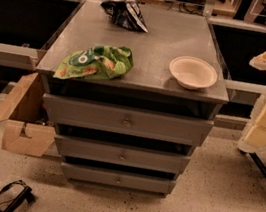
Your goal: Open top drawer
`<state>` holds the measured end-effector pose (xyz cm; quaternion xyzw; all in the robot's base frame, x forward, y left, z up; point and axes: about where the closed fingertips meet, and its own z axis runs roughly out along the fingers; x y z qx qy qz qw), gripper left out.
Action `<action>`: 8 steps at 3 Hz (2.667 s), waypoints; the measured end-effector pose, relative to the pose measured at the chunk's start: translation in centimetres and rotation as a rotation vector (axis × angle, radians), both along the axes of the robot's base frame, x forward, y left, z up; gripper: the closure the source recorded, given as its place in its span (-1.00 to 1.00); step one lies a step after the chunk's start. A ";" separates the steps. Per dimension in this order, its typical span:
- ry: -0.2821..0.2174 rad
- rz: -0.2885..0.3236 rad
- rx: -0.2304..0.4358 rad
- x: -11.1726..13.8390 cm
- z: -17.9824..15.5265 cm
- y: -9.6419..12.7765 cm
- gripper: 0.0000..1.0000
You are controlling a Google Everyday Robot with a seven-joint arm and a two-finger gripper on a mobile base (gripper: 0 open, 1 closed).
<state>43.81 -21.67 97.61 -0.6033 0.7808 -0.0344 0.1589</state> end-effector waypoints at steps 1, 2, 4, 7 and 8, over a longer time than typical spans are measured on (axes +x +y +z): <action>0.000 0.000 0.000 0.0 0.0 0.0 -1.00; 0.024 -0.012 0.012 -1.1 -2.6 0.5 -1.00; 0.114 0.000 -0.029 -4.0 -17.7 3.4 -1.00; 0.189 0.125 -0.145 -0.1 -29.0 4.0 -1.00; 0.162 0.130 -0.149 1.0 -28.8 3.8 -1.00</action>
Offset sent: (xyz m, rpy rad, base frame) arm -0.0433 0.0186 -0.1106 0.0489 0.1187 -0.0497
